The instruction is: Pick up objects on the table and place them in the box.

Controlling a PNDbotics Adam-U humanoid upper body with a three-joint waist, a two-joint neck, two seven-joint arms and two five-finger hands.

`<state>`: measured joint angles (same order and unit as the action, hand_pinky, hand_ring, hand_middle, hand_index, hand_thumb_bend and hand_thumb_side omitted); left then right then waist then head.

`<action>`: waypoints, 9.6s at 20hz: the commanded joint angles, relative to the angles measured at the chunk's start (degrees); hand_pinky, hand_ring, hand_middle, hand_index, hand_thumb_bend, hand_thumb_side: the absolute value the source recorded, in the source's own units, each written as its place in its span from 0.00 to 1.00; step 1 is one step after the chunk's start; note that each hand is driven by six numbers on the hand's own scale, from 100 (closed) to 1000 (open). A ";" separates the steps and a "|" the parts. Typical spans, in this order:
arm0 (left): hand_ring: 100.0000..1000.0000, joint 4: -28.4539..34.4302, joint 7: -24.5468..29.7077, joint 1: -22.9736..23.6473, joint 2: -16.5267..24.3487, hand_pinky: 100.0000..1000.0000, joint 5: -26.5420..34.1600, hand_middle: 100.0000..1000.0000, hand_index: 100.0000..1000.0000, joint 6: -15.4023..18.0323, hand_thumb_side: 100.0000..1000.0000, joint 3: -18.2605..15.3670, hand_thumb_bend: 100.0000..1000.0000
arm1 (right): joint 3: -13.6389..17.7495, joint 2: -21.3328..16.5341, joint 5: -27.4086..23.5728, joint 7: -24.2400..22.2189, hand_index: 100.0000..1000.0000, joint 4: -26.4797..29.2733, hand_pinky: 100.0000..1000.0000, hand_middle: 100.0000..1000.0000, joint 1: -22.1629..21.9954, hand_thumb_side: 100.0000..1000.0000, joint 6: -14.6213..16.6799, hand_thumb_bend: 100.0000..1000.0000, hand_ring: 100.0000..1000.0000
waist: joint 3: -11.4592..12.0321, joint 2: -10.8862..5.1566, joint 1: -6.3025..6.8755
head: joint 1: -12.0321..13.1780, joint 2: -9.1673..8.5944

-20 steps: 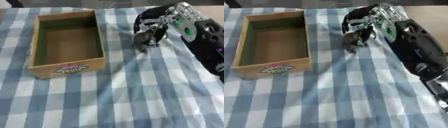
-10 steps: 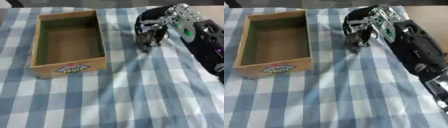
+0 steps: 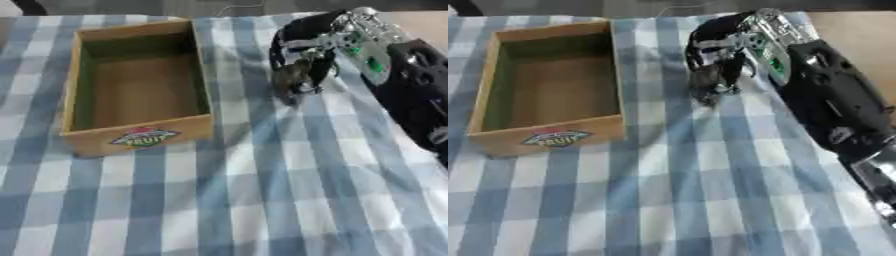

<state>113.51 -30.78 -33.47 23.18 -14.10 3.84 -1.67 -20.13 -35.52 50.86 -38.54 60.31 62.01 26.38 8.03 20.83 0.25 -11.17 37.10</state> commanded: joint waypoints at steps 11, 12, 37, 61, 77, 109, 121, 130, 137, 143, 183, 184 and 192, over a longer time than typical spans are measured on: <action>0.87 1.08 -0.03 -0.98 1.04 0.85 -0.03 0.87 0.87 0.15 0.65 -0.38 0.00 | 0.36 -1.77 2.17 -0.34 0.78 0.83 0.74 0.55 0.34 0.02 -0.73 0.38 0.83 | -0.29 -0.96 0.26 | 0.08 -0.54; 0.87 1.08 -0.01 -1.00 1.04 0.85 -0.04 0.87 0.87 0.16 0.65 -0.38 0.00 | 0.37 -1.81 2.58 -0.27 0.78 0.91 0.75 0.56 0.35 0.03 -0.92 0.39 0.83 | -0.30 -0.95 0.27 | 0.07 -0.53; 0.87 1.08 -0.09 -1.38 1.09 0.85 0.06 0.87 0.87 0.16 0.65 -0.37 0.00 | 0.78 -1.39 4.08 -0.66 0.64 -0.21 0.73 0.50 0.96 0.00 -2.58 0.30 0.81 | -0.02 -0.78 0.19 | 0.02 -0.59; 0.87 1.08 -0.02 -1.25 1.16 0.85 -0.05 0.87 0.87 0.21 0.65 -0.44 0.00 | 1.18 -1.79 2.55 3.83 0.47 2.68 0.70 0.47 2.13 0.04 -5.45 0.00 0.78 | -0.44 -1.51 0.07 | -0.02 -0.30; 0.87 1.08 0.19 -1.17 1.24 0.84 -0.10 0.87 0.87 0.28 0.65 -0.26 0.00 | -0.81 -0.18 1.88 2.81 0.34 6.52 0.71 0.44 7.18 0.04 -4.46 0.00 0.77 | -0.54 -2.35 -0.63 | -0.09 -0.11; 0.87 1.08 1.01 -2.19 0.70 0.84 0.07 0.87 0.87 0.90 0.64 0.40 0.00 | -0.01 9.01 5.57 7.74 0.09 6.58 0.67 0.29 19.37 0.07 -5.78 0.00 0.73 | 2.10 -3.55 -2.84 | -1.73 -2.52; 0.87 1.08 1.01 -3.39 -0.14 0.84 0.41 0.87 0.87 1.17 0.64 0.53 0.00 | 0.37 13.83 8.49 10.67 0.08 2.16 0.66 0.28 19.68 0.06 -5.61 0.00 0.72 | 4.29 -1.94 -3.06 | -3.12 -3.76; 0.87 1.08 1.10 -4.24 -0.62 0.84 0.59 0.87 0.87 1.57 0.64 0.64 0.00 | 0.53 17.99 11.14 12.92 0.08 -1.62 0.65 0.27 18.37 0.06 -5.96 0.00 0.71 | 5.65 -1.02 -2.94 | -4.26 -3.97; 0.87 1.08 1.10 -4.64 -0.80 0.84 0.67 0.87 0.87 1.73 0.64 0.66 0.00 | 0.29 20.54 14.19 15.70 0.09 -5.11 0.65 0.28 16.82 0.05 -5.80 0.00 0.71 | 6.21 -0.38 -3.05 | -4.82 -3.99; 0.87 1.08 1.04 -4.76 -0.82 0.84 0.70 0.87 0.87 1.70 0.64 0.64 0.00 | 0.12 21.39 15.52 17.07 0.22 -7.53 0.65 0.34 15.74 0.05 -4.87 0.00 0.72 | 6.24 0.02 -3.08 | -4.81 -3.87; 0.86 1.08 1.15 -4.09 -0.71 0.84 0.54 0.87 0.86 1.28 0.64 0.54 0.00 | 3.51 16.74 7.02 8.17 0.89 -5.45 0.81 0.79 16.67 0.37 -1.32 0.60 0.92 | 4.84 -1.19 -2.22 | -3.85 -3.18; 0.86 1.08 1.15 -4.07 -0.71 0.84 0.53 0.87 0.86 1.27 0.64 0.54 0.00 | 3.68 16.58 6.76 8.36 0.89 -5.19 0.81 0.79 16.79 0.37 -1.61 0.60 0.92 | 4.81 -1.22 -2.18 | -3.84 -3.16; 0.86 1.08 1.26 -3.85 -0.73 0.84 0.49 0.87 0.86 1.17 0.64 0.54 0.00 | 4.30 15.37 3.01 8.11 0.89 -2.35 0.81 0.79 17.62 0.39 -2.93 0.61 0.92 | 4.48 -1.53 -1.97 | -3.86 -3.03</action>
<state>113.51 -29.59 -36.83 21.63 -13.58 5.15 -0.94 -16.53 -18.66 54.83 -30.46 56.30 77.95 23.82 12.50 21.09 -2.16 -15.20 34.01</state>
